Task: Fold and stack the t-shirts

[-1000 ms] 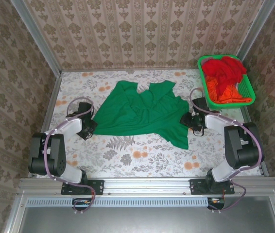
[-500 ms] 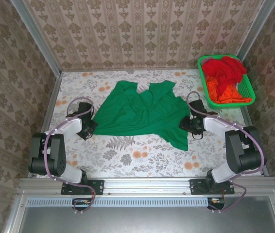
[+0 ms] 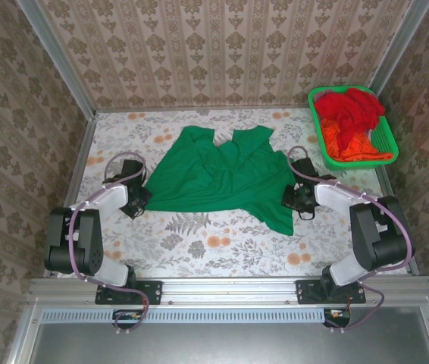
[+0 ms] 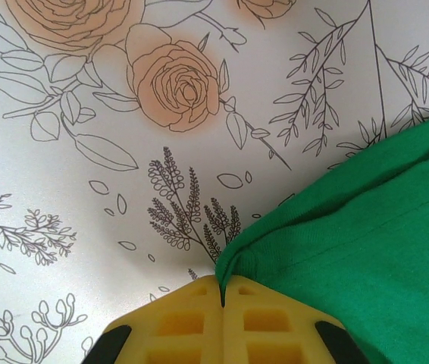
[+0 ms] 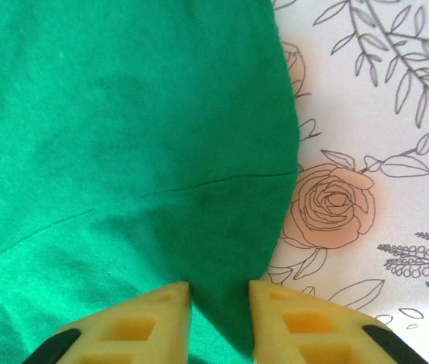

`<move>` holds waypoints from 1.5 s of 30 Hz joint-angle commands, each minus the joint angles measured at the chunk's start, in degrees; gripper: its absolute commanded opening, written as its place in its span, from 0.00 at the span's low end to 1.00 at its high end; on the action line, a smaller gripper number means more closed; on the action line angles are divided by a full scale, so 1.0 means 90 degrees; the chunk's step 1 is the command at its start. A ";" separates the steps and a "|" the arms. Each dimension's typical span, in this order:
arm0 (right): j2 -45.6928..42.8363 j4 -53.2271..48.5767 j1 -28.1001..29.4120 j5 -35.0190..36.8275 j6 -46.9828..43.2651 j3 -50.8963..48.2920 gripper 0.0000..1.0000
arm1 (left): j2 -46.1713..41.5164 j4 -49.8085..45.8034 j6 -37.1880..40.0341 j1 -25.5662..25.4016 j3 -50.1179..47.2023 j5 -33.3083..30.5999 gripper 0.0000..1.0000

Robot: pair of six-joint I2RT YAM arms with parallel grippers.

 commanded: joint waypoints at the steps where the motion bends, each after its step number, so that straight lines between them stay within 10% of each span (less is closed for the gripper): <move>1: 0.0090 -0.0119 0.0034 0.0099 -0.0002 0.0098 0.08 | 0.0021 -0.0129 0.0109 0.0058 0.0022 0.0023 0.00; 21: -0.2984 0.0274 0.0010 0.0613 -0.1410 0.2287 0.00 | -0.1950 0.1060 0.1142 0.0386 0.1436 0.0443 0.00; 45: -0.2478 -0.0339 -0.0015 0.0389 -0.2777 0.6771 0.00 | -0.2231 0.0324 0.2578 0.0789 0.5261 0.0347 0.00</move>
